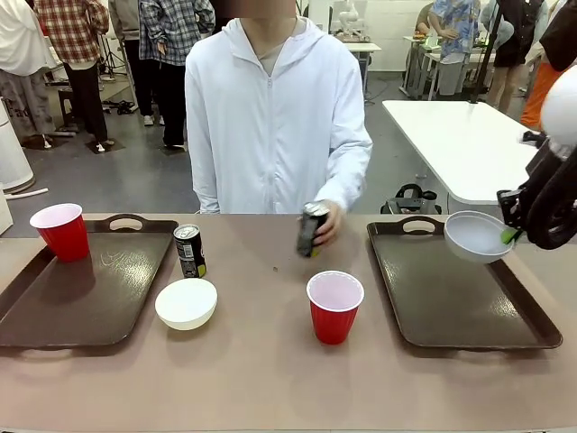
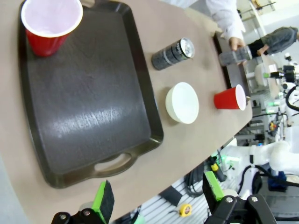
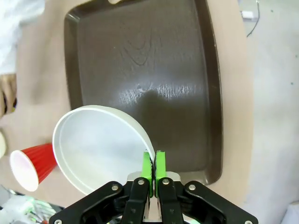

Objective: Prepare tableware on both trays.
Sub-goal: Pick up a Picnic Bowl from the table and place it on a Handle tray.

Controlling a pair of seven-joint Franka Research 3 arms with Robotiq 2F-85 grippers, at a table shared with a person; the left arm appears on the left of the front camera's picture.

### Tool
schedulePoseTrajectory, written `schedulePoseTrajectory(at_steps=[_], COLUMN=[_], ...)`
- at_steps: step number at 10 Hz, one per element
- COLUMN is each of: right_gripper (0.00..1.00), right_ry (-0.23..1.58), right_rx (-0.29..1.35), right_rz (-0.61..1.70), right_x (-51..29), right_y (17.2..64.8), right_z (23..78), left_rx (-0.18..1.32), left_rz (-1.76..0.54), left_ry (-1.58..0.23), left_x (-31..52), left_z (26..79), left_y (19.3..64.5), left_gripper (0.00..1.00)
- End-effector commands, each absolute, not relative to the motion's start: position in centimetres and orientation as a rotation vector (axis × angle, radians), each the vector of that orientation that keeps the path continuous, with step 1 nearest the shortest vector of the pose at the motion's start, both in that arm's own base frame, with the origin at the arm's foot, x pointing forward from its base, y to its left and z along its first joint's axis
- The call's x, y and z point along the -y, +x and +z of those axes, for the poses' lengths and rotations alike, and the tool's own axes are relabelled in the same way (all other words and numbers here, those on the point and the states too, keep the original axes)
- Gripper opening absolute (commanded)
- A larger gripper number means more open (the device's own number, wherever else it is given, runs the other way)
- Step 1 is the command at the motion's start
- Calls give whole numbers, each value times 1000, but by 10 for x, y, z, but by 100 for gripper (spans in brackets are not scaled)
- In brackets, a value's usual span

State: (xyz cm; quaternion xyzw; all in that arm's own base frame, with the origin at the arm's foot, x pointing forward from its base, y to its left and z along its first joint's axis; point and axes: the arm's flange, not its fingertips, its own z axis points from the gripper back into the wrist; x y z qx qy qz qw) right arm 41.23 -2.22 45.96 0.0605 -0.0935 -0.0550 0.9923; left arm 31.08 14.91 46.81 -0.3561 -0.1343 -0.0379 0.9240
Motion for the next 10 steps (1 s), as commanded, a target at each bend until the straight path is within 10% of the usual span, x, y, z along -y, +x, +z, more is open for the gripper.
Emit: schedulePoseTrajectory(at_steps=[1,3,6,10], right_gripper=[4,4,4,4], right_ry=[48,-1,-79,-76], right_rx=[185,128,82,-2], right_rz=[-120,-130,31,42], right_x=[17,12,5,0], right_y=[439,452,296,315], right_z=[433,406,477,466], left_rx=[278,278,278,278], left_rz=[-69,-69,-69,-69], left_ry=[-741,-741,-741,-741], left_x=[-150,-150,-150,-150], left_z=[469,469,469,469], left_y=[311,311,311,311], left_gripper=[100,100,100,100])
